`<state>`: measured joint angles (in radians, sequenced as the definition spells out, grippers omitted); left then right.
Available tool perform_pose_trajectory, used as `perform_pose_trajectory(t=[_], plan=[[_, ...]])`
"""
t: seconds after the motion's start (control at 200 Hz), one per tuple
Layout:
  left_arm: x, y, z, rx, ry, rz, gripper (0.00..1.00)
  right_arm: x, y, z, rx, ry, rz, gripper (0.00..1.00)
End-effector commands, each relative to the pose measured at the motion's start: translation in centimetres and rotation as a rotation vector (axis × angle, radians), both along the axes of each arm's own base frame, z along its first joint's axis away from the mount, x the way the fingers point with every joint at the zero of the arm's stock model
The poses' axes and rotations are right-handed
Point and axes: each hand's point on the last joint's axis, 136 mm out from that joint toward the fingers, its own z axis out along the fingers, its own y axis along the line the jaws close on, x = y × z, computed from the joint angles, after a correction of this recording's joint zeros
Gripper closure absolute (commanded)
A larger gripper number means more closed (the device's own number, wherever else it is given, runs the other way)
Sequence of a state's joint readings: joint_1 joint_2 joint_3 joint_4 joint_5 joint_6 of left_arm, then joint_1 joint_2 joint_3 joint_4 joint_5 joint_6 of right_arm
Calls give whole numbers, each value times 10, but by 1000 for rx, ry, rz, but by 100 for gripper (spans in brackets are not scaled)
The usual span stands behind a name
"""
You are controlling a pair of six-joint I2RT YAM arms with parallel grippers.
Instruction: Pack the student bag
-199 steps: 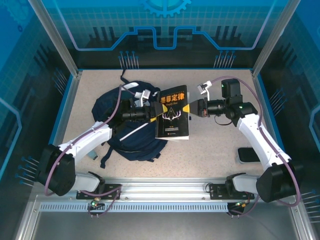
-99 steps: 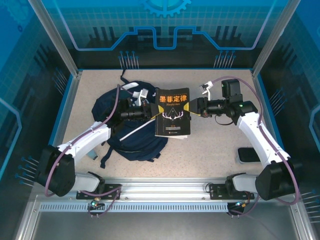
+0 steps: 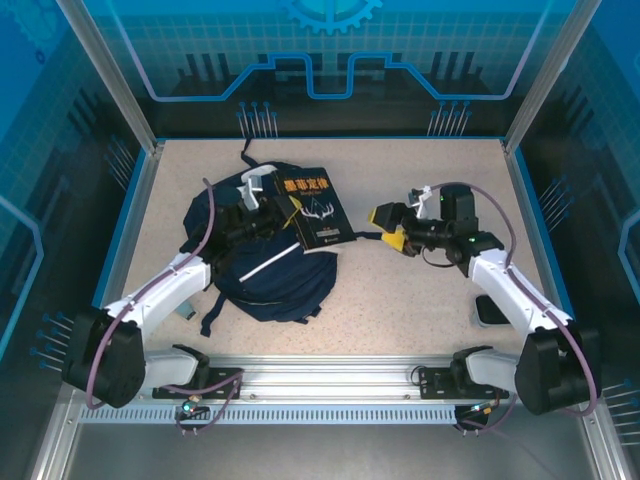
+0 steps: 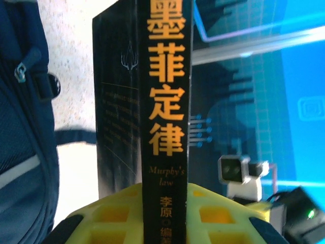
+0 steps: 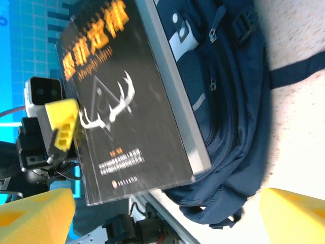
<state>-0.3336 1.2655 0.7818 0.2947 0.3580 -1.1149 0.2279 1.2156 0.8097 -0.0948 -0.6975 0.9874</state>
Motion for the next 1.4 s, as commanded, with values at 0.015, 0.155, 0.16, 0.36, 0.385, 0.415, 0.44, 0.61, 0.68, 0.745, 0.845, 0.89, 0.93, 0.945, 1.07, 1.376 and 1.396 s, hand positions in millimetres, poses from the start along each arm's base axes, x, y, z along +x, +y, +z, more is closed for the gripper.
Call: perform_pose_trajectory(t=[0.015,0.155,0.16,0.36,0.385,0.415,0.44,0.61,0.68,0.745,0.845,0.89,0.93,0.945,1.07,1.376,1.396], plan=[[25,8,52,-179,-137,119,87,8,32,43,157,-71,-37,4],[37,7,59,-249,-145,152,87,14,55,53,251,-45,-63,2],[37,7,59,-251,-145,153,87,14,56,53,255,-44,-64,2],[50,-6,65,-312,-148,157,87,32,77,58,402,12,-92,0],[51,-8,66,-319,-148,154,87,34,79,59,415,14,-93,0],[52,-9,66,-325,-147,153,87,36,80,60,428,18,-99,0],[53,-10,67,-329,-152,153,87,37,81,60,435,21,-100,0],[55,-14,64,-349,-138,153,87,44,87,52,437,47,-122,0],[54,-15,63,-351,-135,152,87,47,88,48,444,59,-131,0],[53,-15,62,-347,-131,153,87,49,89,45,450,71,-136,0],[52,-14,63,-341,-132,154,87,50,87,39,445,82,-147,1],[52,-13,61,-335,-130,157,87,49,86,34,433,92,-155,1],[51,-13,62,-330,-136,158,87,48,84,31,420,98,-164,1],[51,-12,62,-327,-137,160,87,48,83,29,413,96,-167,1],[50,-10,64,-308,-148,169,87,45,76,22,348,89,-188,0],[47,-10,72,-297,-173,166,87,42,73,29,332,60,-184,0],[47,-10,72,-300,-170,167,87,43,74,29,340,62,-179,0]])
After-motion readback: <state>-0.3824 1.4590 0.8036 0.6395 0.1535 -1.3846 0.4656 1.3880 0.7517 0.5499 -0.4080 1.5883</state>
